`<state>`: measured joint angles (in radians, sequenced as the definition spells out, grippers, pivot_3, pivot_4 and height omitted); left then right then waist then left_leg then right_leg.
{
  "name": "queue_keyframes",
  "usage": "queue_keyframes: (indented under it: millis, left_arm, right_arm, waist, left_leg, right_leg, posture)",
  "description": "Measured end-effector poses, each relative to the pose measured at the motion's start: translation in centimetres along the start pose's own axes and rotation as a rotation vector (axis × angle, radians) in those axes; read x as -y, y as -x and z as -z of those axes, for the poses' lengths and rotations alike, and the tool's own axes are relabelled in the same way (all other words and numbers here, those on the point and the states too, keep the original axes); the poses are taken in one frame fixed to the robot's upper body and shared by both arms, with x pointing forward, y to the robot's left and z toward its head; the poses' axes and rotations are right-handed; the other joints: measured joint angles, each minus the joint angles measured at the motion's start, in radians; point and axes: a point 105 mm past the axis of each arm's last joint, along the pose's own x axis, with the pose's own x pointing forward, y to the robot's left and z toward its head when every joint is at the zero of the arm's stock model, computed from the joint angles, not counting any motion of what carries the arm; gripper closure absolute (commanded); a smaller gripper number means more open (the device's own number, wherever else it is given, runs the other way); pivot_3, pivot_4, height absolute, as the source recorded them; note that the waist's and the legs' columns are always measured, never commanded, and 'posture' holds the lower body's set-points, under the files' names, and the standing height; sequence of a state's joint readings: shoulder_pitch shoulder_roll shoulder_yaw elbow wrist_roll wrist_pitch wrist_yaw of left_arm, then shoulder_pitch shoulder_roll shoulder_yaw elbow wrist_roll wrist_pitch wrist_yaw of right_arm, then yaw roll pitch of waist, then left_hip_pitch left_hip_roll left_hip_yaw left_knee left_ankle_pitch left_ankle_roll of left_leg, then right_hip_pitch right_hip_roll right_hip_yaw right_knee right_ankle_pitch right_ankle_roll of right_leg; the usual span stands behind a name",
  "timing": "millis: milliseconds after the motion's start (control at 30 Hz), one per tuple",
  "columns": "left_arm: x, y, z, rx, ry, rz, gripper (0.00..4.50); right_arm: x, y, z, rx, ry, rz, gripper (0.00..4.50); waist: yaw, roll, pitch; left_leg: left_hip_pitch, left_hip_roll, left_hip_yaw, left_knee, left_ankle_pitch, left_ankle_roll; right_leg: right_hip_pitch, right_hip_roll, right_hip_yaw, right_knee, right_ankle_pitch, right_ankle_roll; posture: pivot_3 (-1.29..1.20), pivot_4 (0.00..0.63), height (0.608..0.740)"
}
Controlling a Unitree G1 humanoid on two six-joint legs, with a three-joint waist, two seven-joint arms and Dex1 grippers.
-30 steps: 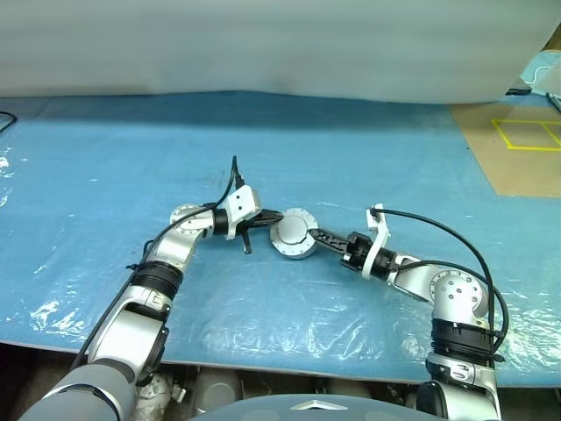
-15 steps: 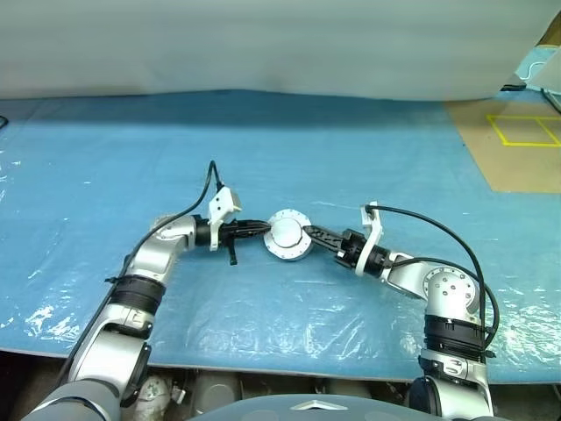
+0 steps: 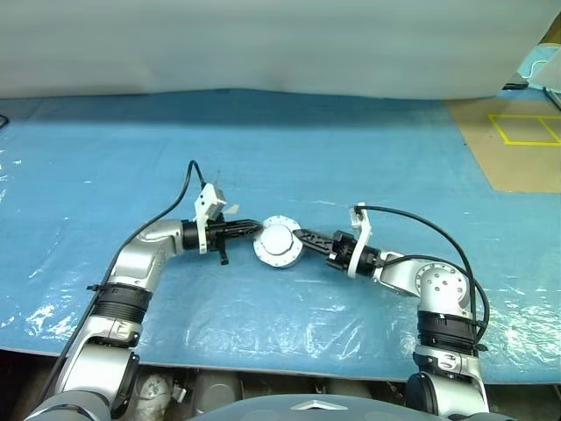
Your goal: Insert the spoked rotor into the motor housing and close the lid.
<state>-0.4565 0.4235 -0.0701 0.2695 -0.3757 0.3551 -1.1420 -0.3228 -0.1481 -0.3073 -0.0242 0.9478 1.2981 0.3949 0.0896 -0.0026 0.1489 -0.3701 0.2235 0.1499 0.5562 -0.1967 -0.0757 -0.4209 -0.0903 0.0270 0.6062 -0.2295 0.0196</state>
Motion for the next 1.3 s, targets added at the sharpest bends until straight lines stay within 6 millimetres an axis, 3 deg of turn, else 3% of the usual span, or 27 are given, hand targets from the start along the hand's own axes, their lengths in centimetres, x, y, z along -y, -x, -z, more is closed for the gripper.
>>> queue_keyframes:
  millis: [200,333,500,767,1067,1300]
  left_arm:
    - [-2.0,0.8,0.0,-0.011,0.085,-0.124,4.50]
    - [-2.7,2.2,-1.6,0.140,0.221,-0.152,4.33]
    - [-4.1,4.1,-1.8,0.251,0.380,-0.218,2.87]
    - [-2.9,4.4,-1.8,0.353,0.591,-0.132,0.07]
    - [-1.4,4.3,-4.5,0.549,0.666,-0.073,0.03]
    - [-0.1,2.0,-5.2,0.570,0.724,-0.030,0.03]
  right_arm:
    - [0.0,-0.4,-0.5,0.015,-0.008,0.006,3.25]
    - [0.1,-0.9,-1.2,0.044,-0.022,0.013,3.25]
    - [-0.7,-1.2,-3.7,0.118,-0.017,0.000,3.25]
    - [-6.0,-3.3,-7.2,0.189,0.028,-0.162,3.25]
    - [-8.1,-3.7,-8.4,0.206,0.018,-0.218,3.25]
    - [-8.6,-3.7,-8.6,0.204,0.016,-0.221,3.25]
  waist:
    - [0.001,0.000,0.000]
    - [0.001,0.000,0.000]
    - [0.002,0.000,0.000]
    - [0.003,-0.001,0.001]
    - [0.006,-0.005,0.003]
    - [0.004,-0.006,0.004]
  left_leg:
    - [0.000,0.000,0.000,0.001,0.000,0.000]
    - [-0.001,0.000,0.000,0.001,0.000,0.000]
    - [-0.001,0.000,0.000,0.002,0.000,0.000]
    - [-0.004,0.000,0.000,0.001,0.000,0.000]
    - [-0.007,0.001,-0.003,0.005,0.000,0.000]
    - [-0.007,0.001,-0.003,0.006,0.000,0.000]
  right_leg:
    - [0.000,0.000,0.000,0.000,0.000,0.000]
    - [0.000,0.000,0.000,0.000,0.000,0.000]
    - [-0.001,0.000,0.000,0.001,0.000,0.000]
    - [-0.002,0.000,-0.001,0.000,0.000,0.000]
    - [-0.002,0.000,-0.003,0.001,0.001,0.001]
    - [-0.002,0.001,-0.003,0.001,0.001,0.001]
  posture:
    - [0.00,0.150,0.740]
    - [0.00,0.150,0.740]
    - [0.00,0.150,0.740]
    - [0.00,0.150,0.740]
    - [0.00,0.150,0.740]
    - [0.00,0.150,0.740]
